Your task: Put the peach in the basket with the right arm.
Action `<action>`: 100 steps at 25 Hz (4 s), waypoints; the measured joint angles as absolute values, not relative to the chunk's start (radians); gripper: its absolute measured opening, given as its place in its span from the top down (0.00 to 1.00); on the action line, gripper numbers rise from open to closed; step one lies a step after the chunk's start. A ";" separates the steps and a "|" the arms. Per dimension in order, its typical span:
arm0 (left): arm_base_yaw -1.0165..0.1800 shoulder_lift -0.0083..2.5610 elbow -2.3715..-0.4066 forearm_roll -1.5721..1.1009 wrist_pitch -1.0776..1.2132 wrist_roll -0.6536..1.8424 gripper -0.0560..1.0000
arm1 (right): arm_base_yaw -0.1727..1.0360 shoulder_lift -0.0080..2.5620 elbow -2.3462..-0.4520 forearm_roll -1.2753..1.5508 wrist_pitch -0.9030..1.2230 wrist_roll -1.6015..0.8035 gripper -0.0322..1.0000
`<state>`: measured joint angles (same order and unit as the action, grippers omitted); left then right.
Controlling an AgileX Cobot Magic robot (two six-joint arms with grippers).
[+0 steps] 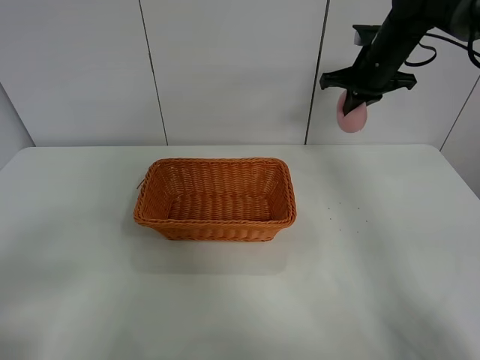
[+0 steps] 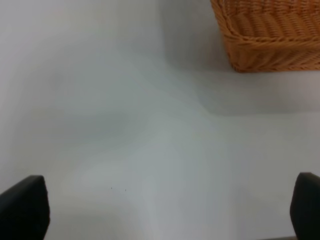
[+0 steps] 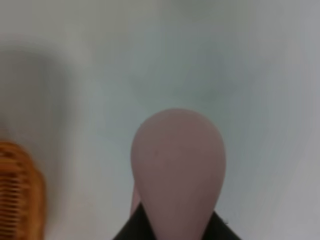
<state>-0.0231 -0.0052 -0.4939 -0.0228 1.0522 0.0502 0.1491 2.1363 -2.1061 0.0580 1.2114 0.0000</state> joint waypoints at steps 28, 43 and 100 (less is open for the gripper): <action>-0.023 -0.005 -0.494 -0.023 1.052 0.050 0.01 | 0.680 2.328 -2.118 0.027 0.996 -0.014 0.96; -0.023 -0.005 -0.494 -0.023 1.052 0.050 0.01 | 0.680 2.435 -2.119 0.019 1.039 0.020 0.35; -0.023 -0.005 -0.494 -0.023 1.052 0.050 0.01 | 0.064 2.106 -2.096 0.017 1.215 0.020 0.30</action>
<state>-0.0231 -0.0052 -0.4939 -0.0228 1.0522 0.0502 0.0641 2.1058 -2.0964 0.0173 1.2146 0.0198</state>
